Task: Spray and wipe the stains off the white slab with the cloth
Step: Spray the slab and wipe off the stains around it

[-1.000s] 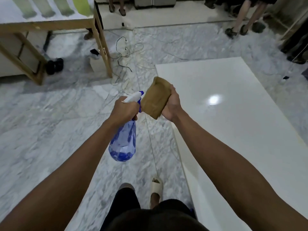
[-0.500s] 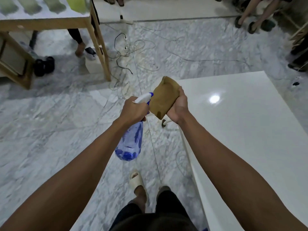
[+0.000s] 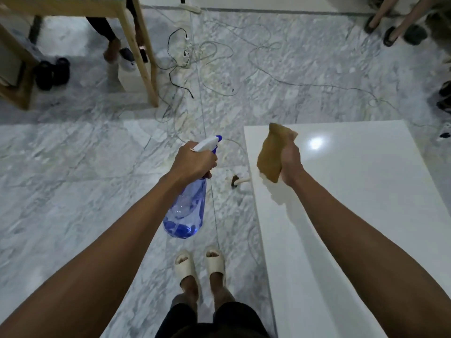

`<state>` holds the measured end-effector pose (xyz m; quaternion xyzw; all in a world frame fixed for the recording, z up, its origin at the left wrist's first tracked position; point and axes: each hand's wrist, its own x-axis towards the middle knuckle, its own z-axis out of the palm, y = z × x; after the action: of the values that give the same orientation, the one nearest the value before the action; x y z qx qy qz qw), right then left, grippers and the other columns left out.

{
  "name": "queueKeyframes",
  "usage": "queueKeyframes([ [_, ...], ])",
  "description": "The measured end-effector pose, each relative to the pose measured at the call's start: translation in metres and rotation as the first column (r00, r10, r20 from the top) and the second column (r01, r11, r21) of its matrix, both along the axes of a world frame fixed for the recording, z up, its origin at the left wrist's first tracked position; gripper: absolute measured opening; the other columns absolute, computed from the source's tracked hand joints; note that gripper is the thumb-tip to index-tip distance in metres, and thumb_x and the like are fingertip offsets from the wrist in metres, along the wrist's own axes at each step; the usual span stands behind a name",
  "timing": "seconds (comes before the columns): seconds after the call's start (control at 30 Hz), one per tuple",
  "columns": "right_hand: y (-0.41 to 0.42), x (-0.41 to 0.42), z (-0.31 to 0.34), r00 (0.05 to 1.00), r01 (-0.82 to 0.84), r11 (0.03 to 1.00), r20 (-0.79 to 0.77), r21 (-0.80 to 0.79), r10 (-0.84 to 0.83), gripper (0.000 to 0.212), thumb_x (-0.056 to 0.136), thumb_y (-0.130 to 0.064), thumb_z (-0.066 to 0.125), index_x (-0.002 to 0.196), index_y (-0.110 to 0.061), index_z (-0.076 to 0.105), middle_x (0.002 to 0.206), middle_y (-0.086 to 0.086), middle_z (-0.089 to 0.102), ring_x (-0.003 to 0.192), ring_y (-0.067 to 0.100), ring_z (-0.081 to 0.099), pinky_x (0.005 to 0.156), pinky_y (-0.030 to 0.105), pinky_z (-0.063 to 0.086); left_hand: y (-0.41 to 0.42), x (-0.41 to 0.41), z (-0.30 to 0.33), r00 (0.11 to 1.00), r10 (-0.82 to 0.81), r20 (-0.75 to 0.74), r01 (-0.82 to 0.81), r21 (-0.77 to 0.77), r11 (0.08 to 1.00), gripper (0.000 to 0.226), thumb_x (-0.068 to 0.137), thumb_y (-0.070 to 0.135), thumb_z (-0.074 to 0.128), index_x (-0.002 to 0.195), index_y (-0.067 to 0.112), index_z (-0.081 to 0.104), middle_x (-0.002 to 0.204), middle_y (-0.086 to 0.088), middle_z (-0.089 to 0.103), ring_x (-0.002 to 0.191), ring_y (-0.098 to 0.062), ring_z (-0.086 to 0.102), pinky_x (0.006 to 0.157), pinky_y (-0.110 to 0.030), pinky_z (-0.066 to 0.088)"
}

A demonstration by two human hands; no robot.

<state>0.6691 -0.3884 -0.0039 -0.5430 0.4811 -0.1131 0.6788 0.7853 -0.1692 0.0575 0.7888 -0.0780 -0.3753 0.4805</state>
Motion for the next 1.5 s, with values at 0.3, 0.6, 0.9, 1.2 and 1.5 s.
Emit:
queueKeyframes([
  [0.3, -0.066, 0.070, -0.106, 0.785, -0.617, 0.438, -0.465, -0.655, 0.410, 0.055, 0.103, -0.054, 0.032, 0.149, -0.025, 0.041, 0.154, -0.003, 0.043, 0.145, 0.018, 0.037, 0.119, 0.052, 0.026, -0.019, 0.016, -0.047, 0.997, 0.072, -0.013, -0.072, 0.001, 0.997, 0.043, 0.065, 0.020, 0.052, 0.092, -0.009, 0.069, 0.097, -0.027, 0.071, 0.042, -0.014, 0.058, 0.053, -0.029, 0.047],
  [0.6, -0.041, 0.089, -0.140, 0.697, -0.700, 0.277, -0.715, -0.658, 0.061, 0.072, 0.099, -0.056, 0.027, 0.159, -0.018, 0.017, 0.166, 0.016, 0.013, 0.153, 0.035, 0.009, 0.122, 0.054, 0.002, 0.006, 0.009, -0.093, 0.996, 0.070, -0.046, -0.069, 0.039, 0.997, 0.041, 0.066, 0.026, 0.052, 0.093, -0.001, 0.069, 0.092, -0.025, 0.073, 0.044, -0.015, 0.059, 0.057, -0.032, 0.047],
  [0.9, -0.051, 0.133, -0.169, 0.611, -0.722, 0.385, -0.791, -0.575, -0.036, 0.076, 0.101, -0.053, 0.031, 0.158, -0.006, 0.013, 0.166, 0.018, 0.006, 0.154, 0.030, 0.003, 0.123, 0.054, -0.005, 0.014, 0.003, -0.133, 0.995, 0.069, -0.072, -0.066, 0.040, 0.997, 0.045, 0.067, 0.018, 0.053, 0.100, -0.009, 0.068, 0.095, -0.030, 0.070, 0.050, -0.022, 0.062, 0.057, -0.034, 0.048],
  [1.2, -0.039, 0.110, -0.170, 0.612, -0.742, 0.320, -0.790, -0.589, -0.034, 0.082, 0.101, -0.051, 0.036, 0.157, 0.000, 0.004, 0.167, 0.017, -0.001, 0.155, 0.028, 0.000, 0.123, 0.050, -0.001, 0.013, -0.025, -0.144, 0.996, 0.023, -0.081, -0.025, -0.016, 1.000, 0.024, 0.080, 0.011, 0.056, 0.094, -0.002, 0.071, 0.093, -0.021, 0.074, 0.048, -0.020, 0.063, 0.059, -0.035, 0.051],
  [1.5, -0.006, 0.046, -0.165, 0.601, -0.761, 0.280, -0.799, -0.585, -0.037, 0.084, 0.101, -0.051, 0.036, 0.157, 0.001, 0.003, 0.167, 0.018, 0.000, 0.155, 0.029, 0.001, 0.123, 0.049, 0.001, 0.036, -0.068, -0.152, 0.999, -0.004, -0.044, 0.001, -0.073, 0.997, 0.021, 0.082, 0.010, 0.056, 0.090, -0.003, 0.071, 0.092, -0.020, 0.074, 0.047, -0.020, 0.064, 0.058, -0.034, 0.054],
])
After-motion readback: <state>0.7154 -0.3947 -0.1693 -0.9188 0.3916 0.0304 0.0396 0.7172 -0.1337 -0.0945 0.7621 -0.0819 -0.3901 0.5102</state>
